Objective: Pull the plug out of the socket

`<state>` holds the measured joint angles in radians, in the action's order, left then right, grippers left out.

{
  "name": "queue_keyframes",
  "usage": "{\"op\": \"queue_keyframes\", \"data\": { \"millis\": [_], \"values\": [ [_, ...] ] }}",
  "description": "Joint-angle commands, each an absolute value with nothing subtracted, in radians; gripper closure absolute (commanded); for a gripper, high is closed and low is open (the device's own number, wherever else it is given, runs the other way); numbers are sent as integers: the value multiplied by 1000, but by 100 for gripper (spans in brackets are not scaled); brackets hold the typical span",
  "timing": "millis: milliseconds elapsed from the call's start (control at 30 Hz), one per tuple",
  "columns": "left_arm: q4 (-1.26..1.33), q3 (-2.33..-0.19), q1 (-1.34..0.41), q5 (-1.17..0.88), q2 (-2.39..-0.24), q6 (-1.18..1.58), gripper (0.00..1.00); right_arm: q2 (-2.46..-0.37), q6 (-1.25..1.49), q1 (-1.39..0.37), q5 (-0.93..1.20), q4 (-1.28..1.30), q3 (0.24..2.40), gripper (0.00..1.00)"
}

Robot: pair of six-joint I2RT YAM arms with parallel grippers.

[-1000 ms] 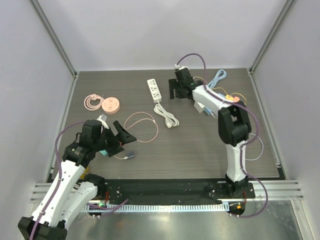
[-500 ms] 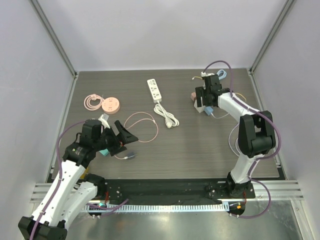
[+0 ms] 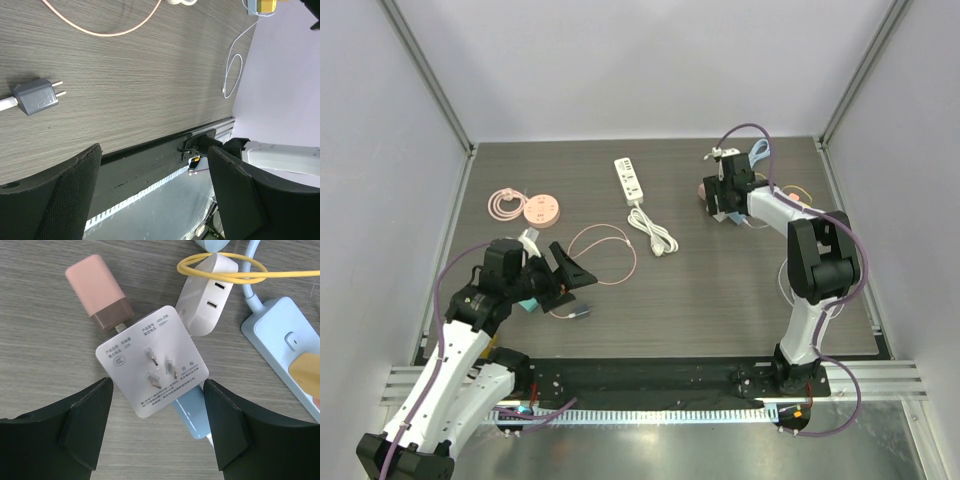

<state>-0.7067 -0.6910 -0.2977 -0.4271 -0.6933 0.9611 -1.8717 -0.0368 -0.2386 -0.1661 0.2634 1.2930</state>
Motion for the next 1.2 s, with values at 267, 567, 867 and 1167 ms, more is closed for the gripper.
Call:
{"op": "queue_keyframes", "data": {
  "millis": [267,567,867,1167],
  "values": [
    [-684,-707,-295,-495,-681,942,14,-1954,-67,-239,-204,216,1367,22],
    [-683,-710,-293,-503,-684,937,15,-1941,-48,-241,-166,120,1335,31],
    [-677,-716,-295,-508,-704,923,15,-1919,32,-244,-123,126,1305,85],
    [-556,-718,-353,-512,-814,940,18,-1663,245,-421,-106,97,971,99]
  ]
}}
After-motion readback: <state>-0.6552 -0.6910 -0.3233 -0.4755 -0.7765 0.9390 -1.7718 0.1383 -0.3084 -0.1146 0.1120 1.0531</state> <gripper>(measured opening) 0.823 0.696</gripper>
